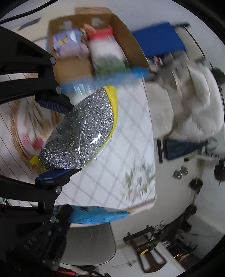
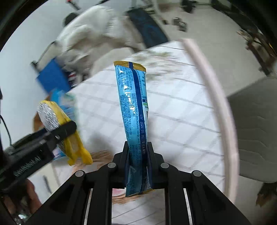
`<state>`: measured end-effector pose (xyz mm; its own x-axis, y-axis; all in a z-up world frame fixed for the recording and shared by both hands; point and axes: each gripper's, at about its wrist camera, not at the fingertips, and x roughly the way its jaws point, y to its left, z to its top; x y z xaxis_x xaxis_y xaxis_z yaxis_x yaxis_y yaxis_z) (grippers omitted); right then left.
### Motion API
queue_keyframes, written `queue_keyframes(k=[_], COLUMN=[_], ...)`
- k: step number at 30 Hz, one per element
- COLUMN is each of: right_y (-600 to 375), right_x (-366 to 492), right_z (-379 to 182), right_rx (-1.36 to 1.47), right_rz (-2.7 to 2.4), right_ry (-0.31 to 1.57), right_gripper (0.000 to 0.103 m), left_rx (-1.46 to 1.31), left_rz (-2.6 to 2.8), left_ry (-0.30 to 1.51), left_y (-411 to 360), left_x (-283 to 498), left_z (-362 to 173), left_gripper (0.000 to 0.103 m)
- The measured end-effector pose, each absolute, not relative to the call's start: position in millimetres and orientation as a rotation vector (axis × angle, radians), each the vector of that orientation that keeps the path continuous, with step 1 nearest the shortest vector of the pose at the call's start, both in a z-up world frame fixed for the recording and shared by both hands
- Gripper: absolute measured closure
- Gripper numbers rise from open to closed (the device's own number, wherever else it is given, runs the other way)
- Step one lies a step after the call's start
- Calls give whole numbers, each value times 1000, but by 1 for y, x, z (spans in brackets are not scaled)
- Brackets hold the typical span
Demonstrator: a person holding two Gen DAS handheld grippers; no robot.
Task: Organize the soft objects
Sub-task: 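Lower the sponge and blue tube pack into the box and release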
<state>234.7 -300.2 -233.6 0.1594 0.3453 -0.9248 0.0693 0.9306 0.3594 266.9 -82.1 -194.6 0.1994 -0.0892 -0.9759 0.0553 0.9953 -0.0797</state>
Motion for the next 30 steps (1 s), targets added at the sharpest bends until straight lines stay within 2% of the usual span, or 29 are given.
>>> queue_keyframes(k=[6, 13, 22, 26, 28, 30], right_y=[-166, -30, 24, 34, 34, 35], right_x=[227, 238, 275, 284, 288, 289], right_z=[-204, -225, -280, -301, -308, -309], right_rx=[288, 280, 205, 158, 136, 112], right_rz=[385, 462, 354, 326, 322, 306], right_ry=[1409, 1494, 1560, 1607, 1620, 1623], right_gripper=[85, 85, 85, 85, 80, 53], left_rx=[-136, -423, -559, -541, -558, -568], left_rz=[13, 31, 9, -30, -46, -60], left_ry=[1401, 1530, 1665, 1734, 1760, 1790], left_y=[37, 140, 179, 173, 171, 167], left_x=[241, 258, 290, 297, 295, 294], left_z=[-185, -231, -289, -311, -319, -326], left_gripper=[49, 49, 48, 44, 44, 41])
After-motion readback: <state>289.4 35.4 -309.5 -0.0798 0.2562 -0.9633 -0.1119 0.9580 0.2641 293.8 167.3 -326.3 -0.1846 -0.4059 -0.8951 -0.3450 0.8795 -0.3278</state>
